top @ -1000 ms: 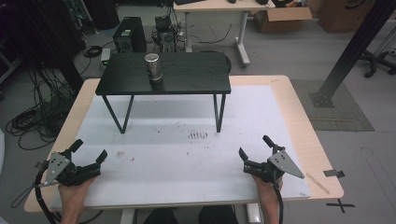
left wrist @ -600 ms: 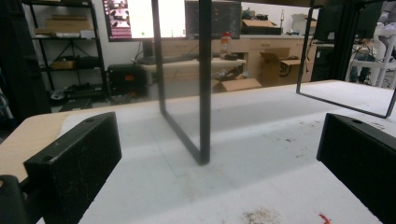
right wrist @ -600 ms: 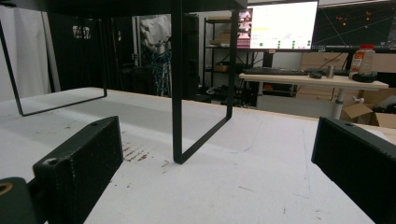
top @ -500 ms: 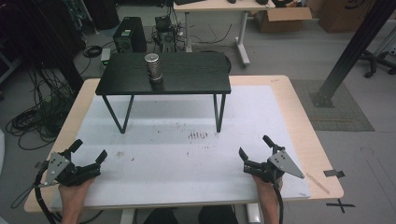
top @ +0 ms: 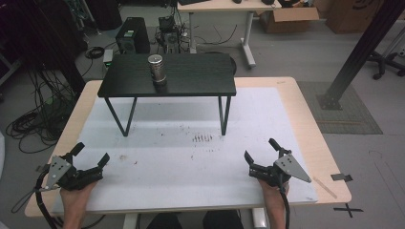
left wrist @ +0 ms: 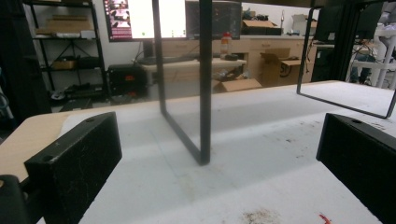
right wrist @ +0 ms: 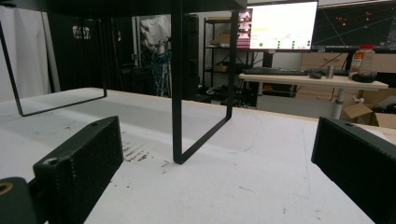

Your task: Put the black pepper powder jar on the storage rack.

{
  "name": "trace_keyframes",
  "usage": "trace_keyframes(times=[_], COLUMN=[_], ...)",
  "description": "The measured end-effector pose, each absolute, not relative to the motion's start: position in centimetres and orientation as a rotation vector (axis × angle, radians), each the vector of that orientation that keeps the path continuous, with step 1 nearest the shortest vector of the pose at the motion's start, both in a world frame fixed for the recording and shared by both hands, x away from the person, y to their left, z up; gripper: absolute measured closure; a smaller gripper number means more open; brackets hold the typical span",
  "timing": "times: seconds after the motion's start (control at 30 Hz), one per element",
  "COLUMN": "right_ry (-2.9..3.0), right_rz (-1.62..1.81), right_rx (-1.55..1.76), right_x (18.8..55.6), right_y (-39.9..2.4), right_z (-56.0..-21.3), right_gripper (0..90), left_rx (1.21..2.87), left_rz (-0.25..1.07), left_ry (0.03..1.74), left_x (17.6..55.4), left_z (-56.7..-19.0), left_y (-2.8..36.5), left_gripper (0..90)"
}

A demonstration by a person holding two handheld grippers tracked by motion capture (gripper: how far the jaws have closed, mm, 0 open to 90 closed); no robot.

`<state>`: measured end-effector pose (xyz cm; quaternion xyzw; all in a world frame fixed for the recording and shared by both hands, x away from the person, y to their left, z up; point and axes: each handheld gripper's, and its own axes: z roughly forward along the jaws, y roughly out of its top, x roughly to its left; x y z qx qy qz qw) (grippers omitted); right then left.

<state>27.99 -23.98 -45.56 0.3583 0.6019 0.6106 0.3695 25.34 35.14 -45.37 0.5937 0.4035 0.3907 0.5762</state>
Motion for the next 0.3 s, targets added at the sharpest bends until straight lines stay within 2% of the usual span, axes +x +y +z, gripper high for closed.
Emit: trace_keyframes(times=[0.3], right_ry=[1.544], right_rz=[1.567], right_rx=[0.918], right_x=[27.98], right_y=[-23.98], right_z=[-45.57], right_gripper=[1.9], left_rx=[1.383], left_rz=[0.912], left_ry=[0.945], left_x=[25.32], left_z=[-45.37], left_y=[35.19], left_gripper=[0.2])
